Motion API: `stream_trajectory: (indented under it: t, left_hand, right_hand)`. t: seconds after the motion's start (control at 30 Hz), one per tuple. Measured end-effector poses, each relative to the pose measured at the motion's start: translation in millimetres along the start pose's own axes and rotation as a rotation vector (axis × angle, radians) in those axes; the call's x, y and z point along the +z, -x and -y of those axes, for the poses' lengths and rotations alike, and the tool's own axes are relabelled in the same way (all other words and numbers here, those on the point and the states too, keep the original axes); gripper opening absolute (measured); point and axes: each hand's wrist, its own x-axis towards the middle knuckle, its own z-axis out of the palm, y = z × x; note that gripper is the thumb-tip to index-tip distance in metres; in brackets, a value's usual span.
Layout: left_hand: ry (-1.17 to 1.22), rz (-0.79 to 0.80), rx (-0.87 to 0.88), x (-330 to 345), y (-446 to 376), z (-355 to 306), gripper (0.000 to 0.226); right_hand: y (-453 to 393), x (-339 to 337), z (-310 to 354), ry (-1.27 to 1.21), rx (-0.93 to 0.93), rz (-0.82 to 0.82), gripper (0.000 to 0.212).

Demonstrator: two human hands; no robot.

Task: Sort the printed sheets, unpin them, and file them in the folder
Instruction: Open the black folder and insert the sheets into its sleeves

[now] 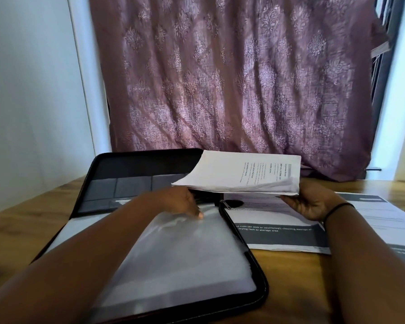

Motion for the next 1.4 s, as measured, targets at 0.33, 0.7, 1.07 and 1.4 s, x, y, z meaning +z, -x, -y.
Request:
stream_trajectory:
  t: [0.33, 0.7, 1.07, 1.4]
  left_hand:
    - [0.470, -0.039, -0.005, -0.3, -3.7, 18.5, 0.034]
    - [0.311, 0.070, -0.019, -20.9, -7.6, 6.7, 0.006]
    - [0.162, 0.157, -0.111, -17.3, -13.8, -37.7, 0.032]
    - [-0.256, 0.149, -0.160, -11.6, -30.3, -47.0, 0.031]
  right_hand:
    - [2.3, -20.4, 10.1, -0.176, -0.034, 0.052, 0.032]
    - [10.3, -18.3, 5.9, 0.161, 0.136, 0.224, 0.036]
    - [-6.3, -21.9, 8.9, -0.002, -0.075, -0.009, 0.086]
    - [-0.8, -23.3, 9.4, -0.171, -0.094, -0.189, 0.038]
